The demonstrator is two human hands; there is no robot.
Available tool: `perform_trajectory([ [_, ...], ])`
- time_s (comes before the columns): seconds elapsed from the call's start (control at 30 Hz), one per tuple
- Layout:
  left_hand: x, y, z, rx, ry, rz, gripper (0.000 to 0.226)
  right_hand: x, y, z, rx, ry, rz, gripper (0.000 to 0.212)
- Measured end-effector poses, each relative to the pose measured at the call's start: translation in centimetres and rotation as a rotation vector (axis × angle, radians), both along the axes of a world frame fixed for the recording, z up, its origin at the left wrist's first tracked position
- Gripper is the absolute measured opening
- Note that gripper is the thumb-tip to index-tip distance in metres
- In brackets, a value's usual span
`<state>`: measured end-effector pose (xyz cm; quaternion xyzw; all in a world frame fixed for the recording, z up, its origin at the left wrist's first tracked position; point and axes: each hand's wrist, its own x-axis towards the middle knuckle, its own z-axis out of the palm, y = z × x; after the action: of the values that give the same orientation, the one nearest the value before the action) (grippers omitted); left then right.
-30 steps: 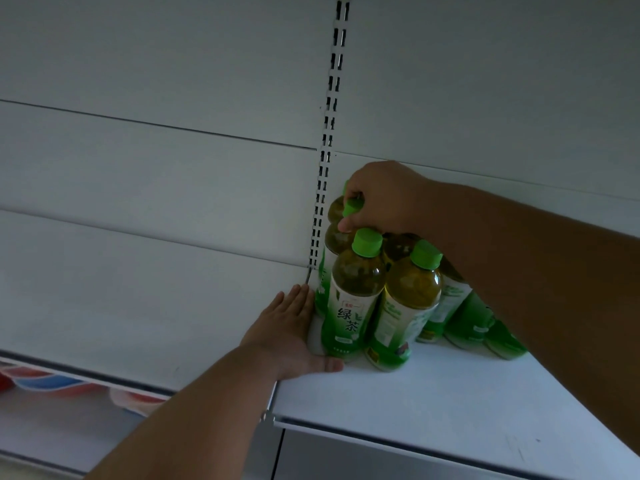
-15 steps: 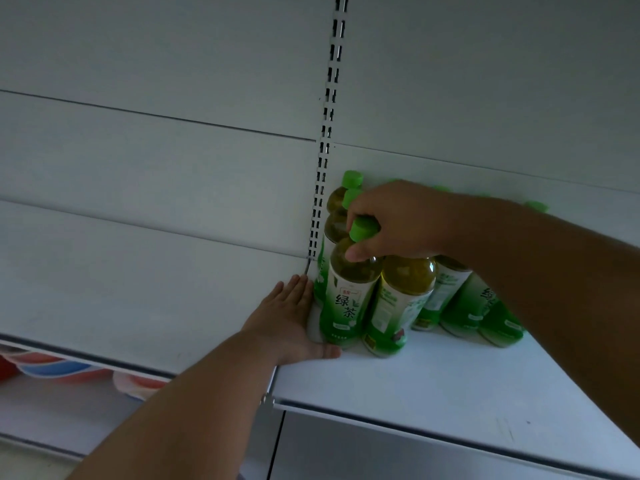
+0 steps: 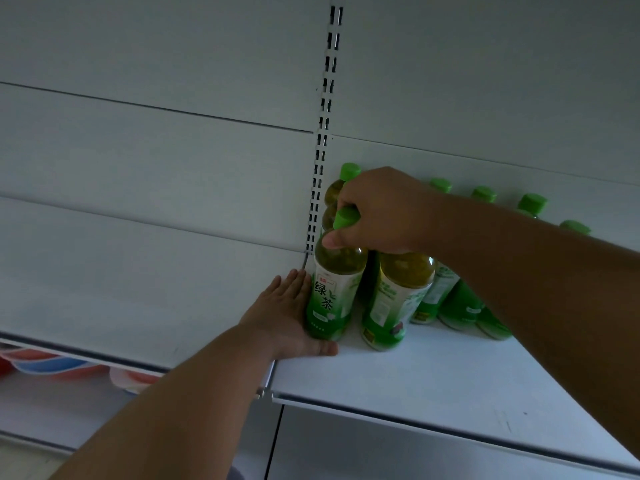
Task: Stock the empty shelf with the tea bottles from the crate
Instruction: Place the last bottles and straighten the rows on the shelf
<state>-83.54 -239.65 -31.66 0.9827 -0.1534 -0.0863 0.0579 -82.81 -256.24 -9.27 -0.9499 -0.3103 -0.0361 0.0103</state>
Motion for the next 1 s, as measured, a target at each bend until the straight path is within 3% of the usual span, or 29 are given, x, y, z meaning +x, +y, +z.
perform_trajectory([
  [0.47,0.1,0.1,0.0,-0.025,0.001,0.006,0.138,-0.1,0.3,-0.4,0.057,0.068,-0.044,0.045],
  [0.7,-1.1,0.3,1.7,-0.169,0.053,0.086,0.139,-0.5,-0.8,-0.7,0.198,0.107,-0.105,0.061],
  [0.83,-2.9,1.4,5.1,-0.204,0.01,0.102,0.144,-0.8,-2.7,-0.8,0.303,0.071,-0.111,0.037],
  [1.0,-5.1,2.0,11.3,-0.198,-0.09,0.065,0.151,-0.8,-5.2,-0.5,0.349,-0.065,-0.14,0.023],
])
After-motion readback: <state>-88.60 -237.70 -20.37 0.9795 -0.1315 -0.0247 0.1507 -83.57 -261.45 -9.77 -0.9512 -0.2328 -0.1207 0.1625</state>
